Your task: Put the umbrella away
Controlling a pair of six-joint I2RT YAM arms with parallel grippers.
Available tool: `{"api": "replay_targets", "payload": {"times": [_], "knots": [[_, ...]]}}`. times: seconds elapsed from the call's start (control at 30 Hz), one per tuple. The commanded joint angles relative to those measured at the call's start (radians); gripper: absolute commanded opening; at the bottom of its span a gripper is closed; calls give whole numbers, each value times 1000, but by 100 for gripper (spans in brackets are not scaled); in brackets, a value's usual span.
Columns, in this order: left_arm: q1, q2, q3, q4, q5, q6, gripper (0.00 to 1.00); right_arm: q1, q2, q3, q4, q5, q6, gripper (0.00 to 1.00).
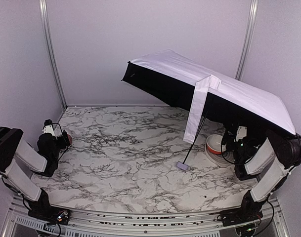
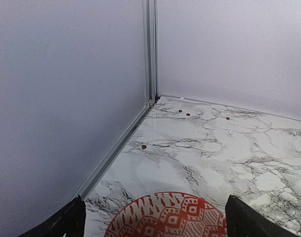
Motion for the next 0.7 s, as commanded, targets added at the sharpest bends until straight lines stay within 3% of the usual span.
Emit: {"api": "replay_targets", "payload": {"times": [0.0, 0.37, 0.53, 0.67], "knots": [[0, -14, 8, 36, 2, -3, 99, -8, -8, 10, 30, -6, -4, 100], [4, -15, 9, 34, 9, -3, 99, -5, -27, 5, 31, -7, -13, 99], [2, -53, -6, 26, -23, -12, 99, -4, -236, 92, -300, 2, 7, 100], [-5, -66, -40, 78, -29, -8, 99, -5, -338, 119, -392, -88, 53, 100]]}}
